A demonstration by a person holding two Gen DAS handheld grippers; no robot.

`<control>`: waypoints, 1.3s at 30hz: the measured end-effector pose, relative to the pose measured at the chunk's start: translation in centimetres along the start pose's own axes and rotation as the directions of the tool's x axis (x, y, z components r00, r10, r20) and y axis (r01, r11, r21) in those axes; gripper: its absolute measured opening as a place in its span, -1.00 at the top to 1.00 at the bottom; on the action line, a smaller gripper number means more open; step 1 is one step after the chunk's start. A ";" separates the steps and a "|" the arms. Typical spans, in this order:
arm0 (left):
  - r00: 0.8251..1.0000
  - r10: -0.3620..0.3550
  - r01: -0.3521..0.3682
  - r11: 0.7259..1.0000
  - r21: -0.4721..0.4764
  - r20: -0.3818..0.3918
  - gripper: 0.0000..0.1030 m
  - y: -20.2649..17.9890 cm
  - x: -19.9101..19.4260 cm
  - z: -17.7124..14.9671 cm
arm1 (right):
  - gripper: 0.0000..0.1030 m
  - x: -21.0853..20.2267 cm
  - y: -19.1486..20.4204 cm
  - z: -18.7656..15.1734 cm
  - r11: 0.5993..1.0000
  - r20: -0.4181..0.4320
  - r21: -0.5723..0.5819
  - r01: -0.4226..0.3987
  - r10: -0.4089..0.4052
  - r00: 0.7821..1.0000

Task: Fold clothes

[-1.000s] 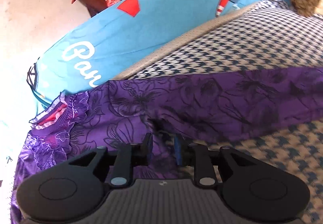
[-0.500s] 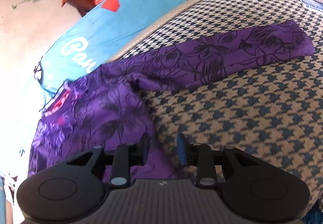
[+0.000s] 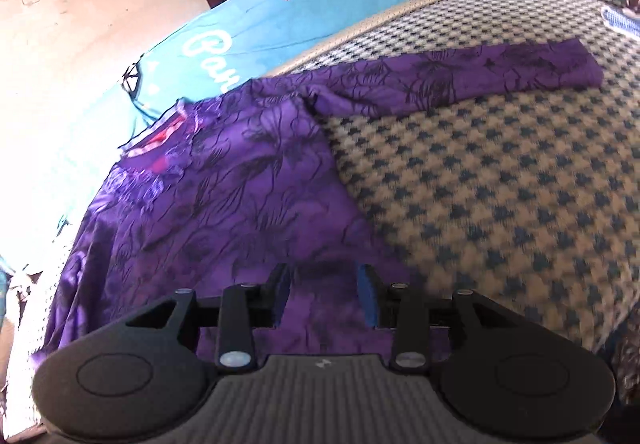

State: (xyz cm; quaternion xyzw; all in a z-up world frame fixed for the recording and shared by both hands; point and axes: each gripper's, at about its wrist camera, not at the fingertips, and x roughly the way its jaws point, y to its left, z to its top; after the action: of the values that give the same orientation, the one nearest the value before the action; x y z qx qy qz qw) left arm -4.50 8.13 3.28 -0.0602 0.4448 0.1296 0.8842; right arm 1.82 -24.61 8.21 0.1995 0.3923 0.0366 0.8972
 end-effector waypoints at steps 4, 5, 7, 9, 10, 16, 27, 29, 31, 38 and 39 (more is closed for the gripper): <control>1.000 0.006 -0.006 1.000 -0.004 0.004 -1.00 0.1 -0.3 -0.4 | 0.27 -1.1 0.0 -1.6 0.999 -0.004 -0.025 -0.025 0.025 1.000; 1.000 0.005 -0.005 1.000 -0.007 0.004 -1.00 0.1 -0.4 -0.5 | 0.26 -1.3 0.0 -1.9 0.999 -0.008 -0.028 -0.033 0.033 0.999; 1.000 0.005 -0.005 1.000 -0.013 0.003 -1.00 0.3 -0.6 -0.7 | 0.26 -1.7 0.0 -2.6 0.999 -0.009 -0.032 -0.044 0.043 0.999; 1.000 0.004 -0.004 1.000 -0.018 0.003 -1.00 0.5 -0.8 -0.9 | 0.26 -2.0 0.0 -3.1 0.998 0.001 -0.040 -0.044 0.044 0.999; 1.000 0.003 -0.003 1.000 -0.021 0.004 -1.00 0.5 -0.9 -1.0 | 0.26 -2.2 0.2 -3.5 0.997 0.007 -0.057 -0.044 0.044 0.999; 1.000 -0.002 0.002 1.000 -0.017 0.001 -1.00 0.9 -1.3 -1.6 | 0.26 -1.9 1.3 -5.0 0.987 -0.048 -0.149 -0.053 0.047 0.998; 1.000 0.001 -0.001 1.000 0.021 -0.002 -1.00 1.2 -2.4 -3.3 | 0.20 -1.7 2.2 -7.4 0.968 -0.105 -0.251 -0.022 -0.005 0.994; 1.000 0.000 0.000 1.000 0.020 -0.003 -1.00 1.4 -2.6 -3.5 | 0.19 -1.8 2.1 -7.6 0.970 -0.106 -0.244 -0.024 -0.002 0.994; 1.000 0.003 -0.003 1.000 0.024 -0.006 -1.00 1.4 -2.8 -3.8 | 0.19 -1.9 2.1 -7.7 0.971 -0.106 -0.237 -0.028 0.003 0.994; 0.999 -0.002 0.002 1.000 0.003 -0.054 -1.00 2.4 -3.1 -4.9 | 0.19 -2.8 2.8 -8.3 0.962 -0.083 -0.262 -0.075 0.055 0.995; 0.999 0.003 -0.003 1.000 -0.005 -0.045 -1.00 2.6 -3.3 -4.9 | 0.19 -2.9 3.1 -8.4 0.957 -0.075 -0.278 -0.082 0.064 0.995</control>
State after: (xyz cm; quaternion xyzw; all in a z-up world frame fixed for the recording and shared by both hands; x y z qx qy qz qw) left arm -10.94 9.00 3.06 -0.0649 0.4644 0.1306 0.8735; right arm -6.00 -19.66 6.26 0.0835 0.4047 0.1315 0.9011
